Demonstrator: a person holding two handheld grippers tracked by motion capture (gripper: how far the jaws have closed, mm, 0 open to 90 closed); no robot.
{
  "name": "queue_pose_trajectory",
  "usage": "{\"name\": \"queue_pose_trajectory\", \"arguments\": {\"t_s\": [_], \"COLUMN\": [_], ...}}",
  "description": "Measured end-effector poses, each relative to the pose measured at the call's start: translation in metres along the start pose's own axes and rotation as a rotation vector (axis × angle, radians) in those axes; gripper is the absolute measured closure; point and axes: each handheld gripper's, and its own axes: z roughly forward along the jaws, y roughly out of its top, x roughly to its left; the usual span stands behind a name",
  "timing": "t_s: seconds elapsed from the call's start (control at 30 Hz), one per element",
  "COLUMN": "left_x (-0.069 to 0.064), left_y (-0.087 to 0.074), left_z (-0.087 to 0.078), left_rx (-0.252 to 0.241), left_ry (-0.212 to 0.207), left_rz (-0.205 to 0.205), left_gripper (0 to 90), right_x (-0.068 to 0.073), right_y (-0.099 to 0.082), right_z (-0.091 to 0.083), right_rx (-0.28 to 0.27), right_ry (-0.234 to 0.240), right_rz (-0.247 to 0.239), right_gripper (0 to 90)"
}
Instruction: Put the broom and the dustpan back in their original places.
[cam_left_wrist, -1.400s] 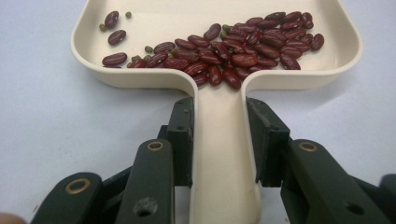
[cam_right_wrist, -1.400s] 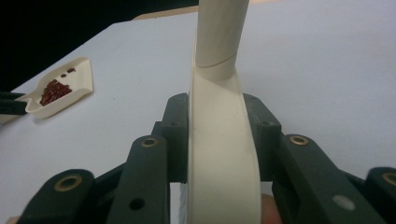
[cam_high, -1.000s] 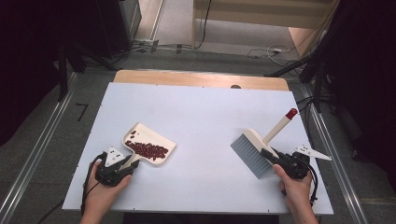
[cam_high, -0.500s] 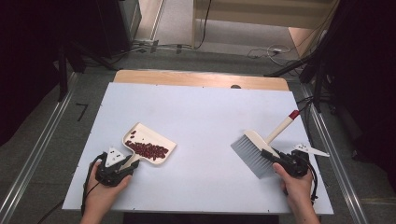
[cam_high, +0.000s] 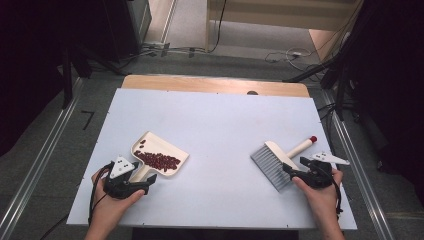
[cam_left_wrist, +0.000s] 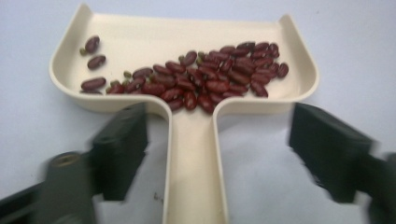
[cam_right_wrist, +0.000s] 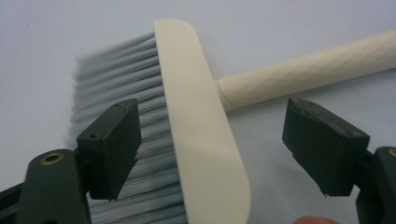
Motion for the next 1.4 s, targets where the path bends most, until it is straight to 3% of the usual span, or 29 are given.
{"name": "queue_pose_trajectory", "arguments": {"t_s": [0.07, 0.13, 0.2, 0.27, 0.43, 0.5, 0.57, 0.73, 1.0, 1.4], "left_x": [0.002, 0.007, 0.014, 0.022, 0.041, 0.047, 0.051, 0.052, 0.048, 0.038], "left_y": [0.003, 0.004, 0.005, 0.004, -0.006, -0.01, -0.012, -0.016, -0.018, -0.015], "left_z": [-0.006, -0.014, -0.023, -0.03, -0.037, -0.036, -0.035, -0.026, -0.018, -0.009], "left_rx": [-0.034, -0.085, -0.125, -0.155, -0.13, -0.107, -0.084, -0.004, 0.046, 0.071], "left_ry": [-0.014, -0.014, -0.019, -0.027, -0.039, -0.024, -0.035, -0.09, -0.119, -0.144], "left_rz": [-0.012, -0.039, -0.076, -0.096, -0.146, -0.166, -0.182, -0.166, -0.158, -0.129], "left_gripper": [10.9, 12.9, 19.5, 32.3, 57.0, 68.5, 76.7, 90.0, 90.0, 90.0], "right_x": [-0.003, -0.006, -0.01, -0.015, -0.027, -0.031, -0.035, -0.043, -0.051, -0.048], "right_y": [0.001, 0.002, 0.003, 0.004, 0.01, 0.013, 0.016, 0.02, 0.028, 0.052], "right_z": [-0.005, -0.01, -0.015, -0.019, -0.019, -0.018, -0.014, -0.003, 0.016, 0.035], "right_rx": [-0.019, -0.036, -0.06, -0.069, -0.051, -0.047, -0.029, 0.025, 0.083, 0.122], "right_ry": [-0.01, -0.019, -0.029, -0.048, -0.137, -0.155, -0.174, -0.219, -0.222, -0.226], "right_rz": [-0.004, -0.004, -0.011, -0.011, -0.023, -0.02, -0.019, -0.016, 0.025, -0.019], "right_gripper": [19.5, 26.4, 36.2, 49.3, 76.1, 82.4, 87.0, 88.1, 88.5, 88.6]}}
